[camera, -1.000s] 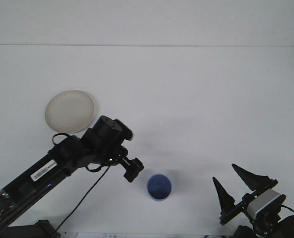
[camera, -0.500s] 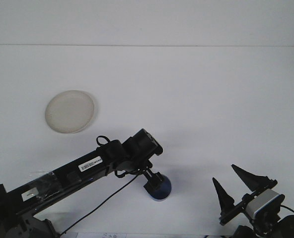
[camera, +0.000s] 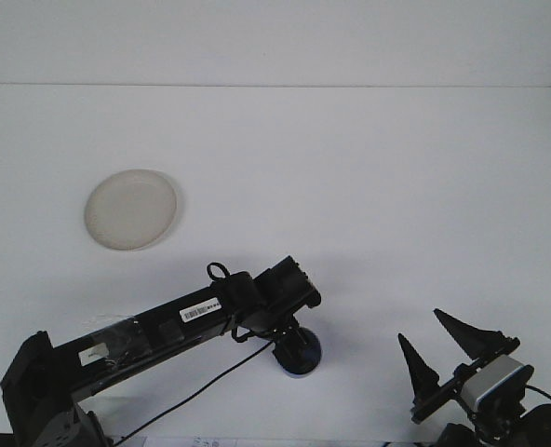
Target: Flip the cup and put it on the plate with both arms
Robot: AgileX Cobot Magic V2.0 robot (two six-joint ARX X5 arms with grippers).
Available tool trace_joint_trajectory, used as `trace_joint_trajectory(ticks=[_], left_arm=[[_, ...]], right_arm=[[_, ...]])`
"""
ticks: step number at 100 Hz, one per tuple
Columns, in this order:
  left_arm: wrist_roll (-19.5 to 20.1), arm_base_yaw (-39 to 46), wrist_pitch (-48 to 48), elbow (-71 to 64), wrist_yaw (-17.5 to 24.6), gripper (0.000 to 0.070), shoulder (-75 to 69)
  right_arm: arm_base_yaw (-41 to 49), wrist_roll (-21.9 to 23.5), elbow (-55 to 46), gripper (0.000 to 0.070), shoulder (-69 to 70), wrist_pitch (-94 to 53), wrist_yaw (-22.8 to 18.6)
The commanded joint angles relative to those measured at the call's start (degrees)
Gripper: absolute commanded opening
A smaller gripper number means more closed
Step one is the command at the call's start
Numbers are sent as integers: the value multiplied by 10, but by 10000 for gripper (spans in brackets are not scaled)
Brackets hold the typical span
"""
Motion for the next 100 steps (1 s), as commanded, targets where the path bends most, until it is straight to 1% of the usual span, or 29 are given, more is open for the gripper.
trace_joint_trajectory(ticks=[1,5,30,45,51,65,72,86,100], left_arm=[[5,-7,-1,13,-2,0,10],[5,-7,-3,13,-2,9,10],[9,1,-17,14,-4,9,-9],[14,37,-31,16,-5,8,-64],[19,62,-41,18,-15,8,-93],[34,143,-78,32,-92,7,-156],[43,198,-95,46,-115,7,-176],[48,327,-116,79,-121,7,-185],[47,445,-98,92,-121,7,-160]], right_arm=[[6,7,2,476,0,6,1],[6,7,2,477,0,6,1],[6,8,2,476,0,6,1],[6,12,2,476,0,6,0],[6,13,2,476,0,6,0],[6,20,2,477,0,6,0],[6,21,2,476,0,6,0],[6,27,2,476,0,6,0],[6,29,2,476,0,6,0]])
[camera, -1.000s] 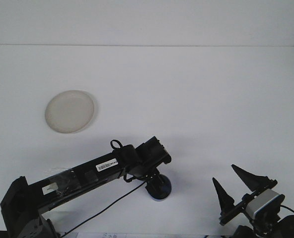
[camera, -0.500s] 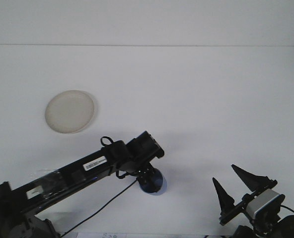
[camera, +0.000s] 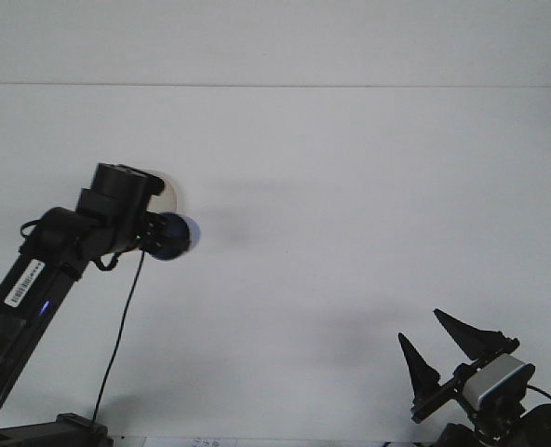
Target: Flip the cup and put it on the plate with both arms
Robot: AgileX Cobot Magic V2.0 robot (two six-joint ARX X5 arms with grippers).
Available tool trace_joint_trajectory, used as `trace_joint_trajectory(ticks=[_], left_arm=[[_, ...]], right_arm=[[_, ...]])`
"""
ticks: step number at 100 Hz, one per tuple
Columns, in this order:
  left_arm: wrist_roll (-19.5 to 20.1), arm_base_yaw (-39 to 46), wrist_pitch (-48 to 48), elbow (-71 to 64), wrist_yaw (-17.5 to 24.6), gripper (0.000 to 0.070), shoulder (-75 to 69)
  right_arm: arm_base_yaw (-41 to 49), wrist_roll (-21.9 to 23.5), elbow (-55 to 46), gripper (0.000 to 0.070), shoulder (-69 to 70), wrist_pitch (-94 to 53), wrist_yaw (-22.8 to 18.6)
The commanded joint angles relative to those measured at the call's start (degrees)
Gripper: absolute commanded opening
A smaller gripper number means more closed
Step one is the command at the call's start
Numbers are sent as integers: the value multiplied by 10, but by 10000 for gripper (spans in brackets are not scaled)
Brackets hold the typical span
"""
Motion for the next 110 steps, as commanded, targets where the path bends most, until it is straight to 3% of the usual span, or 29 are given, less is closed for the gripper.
trace_joint_trajectory(ticks=[1,33,92,98,110], left_arm=[[3,49,12,14,-2,7,26],[3,180,49,47,-2,8,165],[0,195,104,74,-2,23,276],[-3,195,108,74,-2,93,276],[-14,195,105,79,-2,413,275]], right_arm=[[6,10,2,476,0,6,0],[6,31,2,477,0,3,-3],[6,38,2,476,0,-17,-4],[6,38,2,476,0,-17,-4],[6,46,2,476,0,-17,-4]])
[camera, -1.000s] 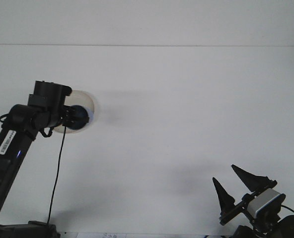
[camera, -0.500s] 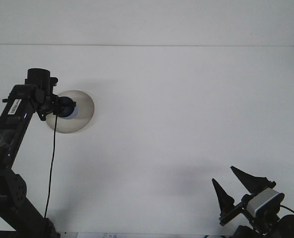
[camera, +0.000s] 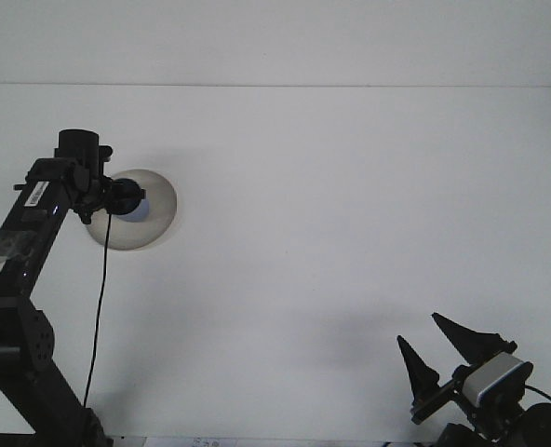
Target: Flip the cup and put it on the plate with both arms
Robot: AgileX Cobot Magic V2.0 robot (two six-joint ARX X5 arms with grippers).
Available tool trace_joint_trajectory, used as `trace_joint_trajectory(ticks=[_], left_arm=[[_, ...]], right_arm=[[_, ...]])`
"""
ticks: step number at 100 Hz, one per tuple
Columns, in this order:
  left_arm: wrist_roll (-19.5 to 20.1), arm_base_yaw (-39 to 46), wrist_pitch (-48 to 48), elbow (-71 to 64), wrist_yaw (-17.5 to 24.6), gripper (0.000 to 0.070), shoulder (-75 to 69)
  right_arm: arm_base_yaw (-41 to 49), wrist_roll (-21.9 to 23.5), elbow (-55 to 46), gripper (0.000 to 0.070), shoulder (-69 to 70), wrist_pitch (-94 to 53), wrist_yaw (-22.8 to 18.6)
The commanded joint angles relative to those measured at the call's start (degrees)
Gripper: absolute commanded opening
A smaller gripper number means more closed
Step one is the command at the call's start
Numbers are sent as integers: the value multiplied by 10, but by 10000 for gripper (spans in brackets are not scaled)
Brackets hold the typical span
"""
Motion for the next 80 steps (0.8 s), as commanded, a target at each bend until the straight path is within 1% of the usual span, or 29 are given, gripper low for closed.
trace_joint_trajectory(ticks=[1,4,7,36,53,58,62,69,76,80], left_arm=[[-13,1,0,20,-1,435,13],[-15,1,-2,23,-1,482,13],[-16,1,-5,28,-1,506,13],[-31,1,-67,113,0,505,-5],[-31,0,-77,123,1,505,-81],[-37,0,-80,123,2,505,-115],[-42,0,-83,123,9,505,-145],[-44,0,-84,121,34,505,-200],[-51,-5,-74,109,60,505,-260],[-55,-10,-63,94,68,504,-296]], right_arm=[[6,13,2,476,0,4,-2],[6,13,2,476,0,3,-2],[6,13,2,477,0,3,-2],[6,14,2,476,0,-5,-3],[6,7,2,477,0,-3,-3],[6,5,2,476,0,-3,1],[6,1,2,477,0,-3,4],[6,-4,2,477,0,-3,8],[5,-5,2,477,0,-3,24],[5,-6,2,477,0,-3,34]])
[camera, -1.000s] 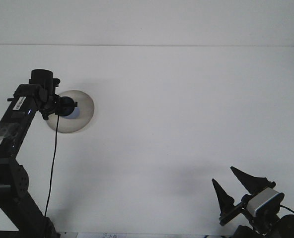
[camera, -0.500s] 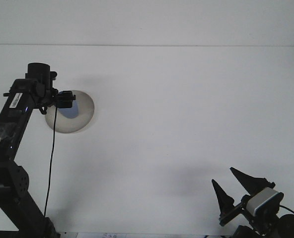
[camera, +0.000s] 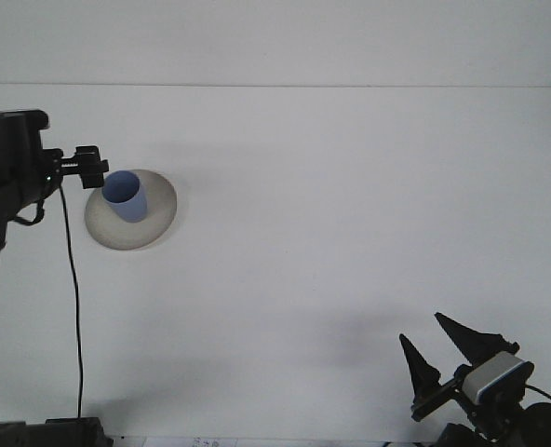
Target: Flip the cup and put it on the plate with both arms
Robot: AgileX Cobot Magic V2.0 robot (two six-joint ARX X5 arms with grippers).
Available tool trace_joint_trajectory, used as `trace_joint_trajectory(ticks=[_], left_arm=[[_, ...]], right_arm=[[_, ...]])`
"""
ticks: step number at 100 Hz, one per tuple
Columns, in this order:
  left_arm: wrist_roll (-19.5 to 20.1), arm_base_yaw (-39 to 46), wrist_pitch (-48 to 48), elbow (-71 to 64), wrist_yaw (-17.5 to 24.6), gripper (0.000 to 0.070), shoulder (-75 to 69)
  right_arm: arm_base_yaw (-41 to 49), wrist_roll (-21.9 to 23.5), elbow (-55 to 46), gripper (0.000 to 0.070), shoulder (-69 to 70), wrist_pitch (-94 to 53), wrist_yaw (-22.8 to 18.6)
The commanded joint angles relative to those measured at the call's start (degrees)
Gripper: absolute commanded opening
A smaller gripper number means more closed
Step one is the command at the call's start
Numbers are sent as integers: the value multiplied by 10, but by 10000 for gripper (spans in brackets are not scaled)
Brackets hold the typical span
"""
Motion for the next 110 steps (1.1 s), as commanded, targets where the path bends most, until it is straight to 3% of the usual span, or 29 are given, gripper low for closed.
trace_joint_trajectory(ticks=[1,23,38,51,76,79,82,89,90,93,110], left_arm=[[-14,-9,14,-14,17,504,-51],[-23,-72,111,-221,21,504,-278],[-69,-122,153,-401,67,504,-428],[-84,-147,180,-530,69,504,-536],[-97,-152,186,-625,70,496,-626],[-97,-152,186,-625,70,469,-628],[-97,-152,187,-625,70,384,-629],[-100,-152,185,-625,70,14,-629],[-100,-152,184,-625,70,0,-629],[-103,-152,183,-625,70,23,-629],[-108,-152,179,-625,70,15,-630]], right_arm=[[5,-5,2,477,0,5,14],[5,-5,2,477,0,5,44],[5,-5,2,477,0,5,46],[5,-5,2,477,0,5,44],[5,-5,2,473,0,-3,43],[5,-5,2,440,0,-3,43],[5,-5,2,364,1,-3,43],[5,-5,2,42,1,-5,44],[5,-5,2,0,1,-5,45],[5,-5,2,0,1,-6,47],[5,-3,2,6,1,-10,42]])
